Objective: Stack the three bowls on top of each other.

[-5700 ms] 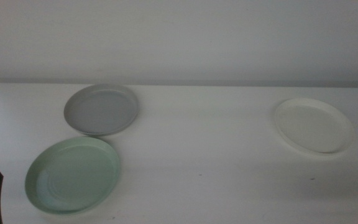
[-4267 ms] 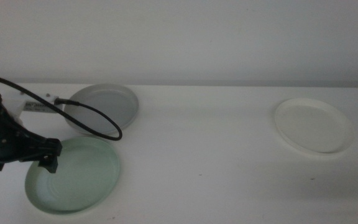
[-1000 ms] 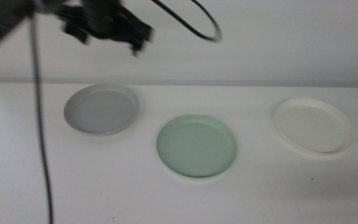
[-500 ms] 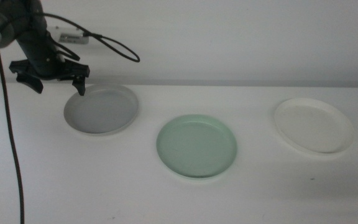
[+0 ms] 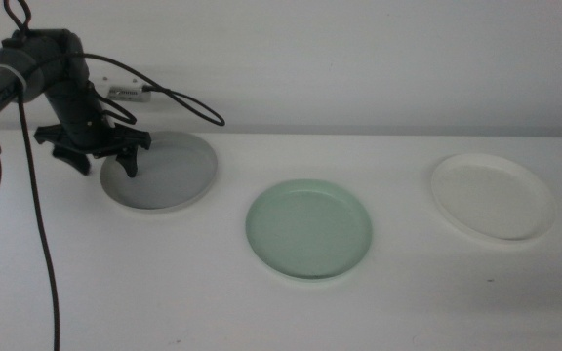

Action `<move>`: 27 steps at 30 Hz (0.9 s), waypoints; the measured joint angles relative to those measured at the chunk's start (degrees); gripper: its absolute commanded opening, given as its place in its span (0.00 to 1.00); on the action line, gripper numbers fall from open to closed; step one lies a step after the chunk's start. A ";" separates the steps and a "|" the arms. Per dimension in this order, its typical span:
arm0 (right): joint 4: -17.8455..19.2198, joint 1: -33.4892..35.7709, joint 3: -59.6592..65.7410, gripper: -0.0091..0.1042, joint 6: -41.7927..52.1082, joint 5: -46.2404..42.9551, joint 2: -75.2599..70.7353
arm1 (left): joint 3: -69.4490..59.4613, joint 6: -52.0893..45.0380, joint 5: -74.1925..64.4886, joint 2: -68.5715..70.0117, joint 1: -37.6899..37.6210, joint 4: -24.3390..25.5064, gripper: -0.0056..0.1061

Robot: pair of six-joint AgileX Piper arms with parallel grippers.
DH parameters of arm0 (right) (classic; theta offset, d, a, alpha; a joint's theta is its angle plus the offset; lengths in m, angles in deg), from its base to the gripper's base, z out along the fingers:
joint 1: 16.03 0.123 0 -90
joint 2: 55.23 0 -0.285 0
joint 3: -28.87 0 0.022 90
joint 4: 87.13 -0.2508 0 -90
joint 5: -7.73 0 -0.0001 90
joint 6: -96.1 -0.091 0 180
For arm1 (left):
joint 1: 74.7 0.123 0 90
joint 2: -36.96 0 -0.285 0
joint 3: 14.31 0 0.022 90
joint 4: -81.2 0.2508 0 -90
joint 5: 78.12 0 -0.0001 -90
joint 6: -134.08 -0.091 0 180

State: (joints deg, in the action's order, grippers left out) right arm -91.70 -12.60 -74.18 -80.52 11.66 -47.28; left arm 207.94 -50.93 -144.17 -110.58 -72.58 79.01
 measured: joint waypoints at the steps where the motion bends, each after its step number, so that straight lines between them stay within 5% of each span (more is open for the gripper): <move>1: 0.00 0.00 0.00 0.89 0.00 0.00 0.00 | 0.00 -0.15 0.00 0.00 0.00 -0.13 0.48; 7: 0.00 0.00 0.00 0.89 0.00 0.00 0.00 | 0.00 -1.30 -0.35 0.00 0.14 -0.78 0.03; 14: 0.00 0.00 0.00 0.89 0.00 0.00 0.00 | 0.73 -1.10 -3.35 4.28 1.99 -0.34 0.04; 19: 0.00 0.00 0.00 0.89 0.00 0.00 0.00 | -4.64 2.69 -3.03 19.30 1.83 -1.77 0.04; 27: 0.00 0.00 0.00 0.89 0.00 0.00 0.00 | -21.18 12.09 -4.25 33.50 -12.35 -3.05 0.04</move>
State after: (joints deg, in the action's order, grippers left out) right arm -91.70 -12.60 -74.18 -80.52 11.66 -47.28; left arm 186.77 -38.85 -148.41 -77.07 -84.93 75.96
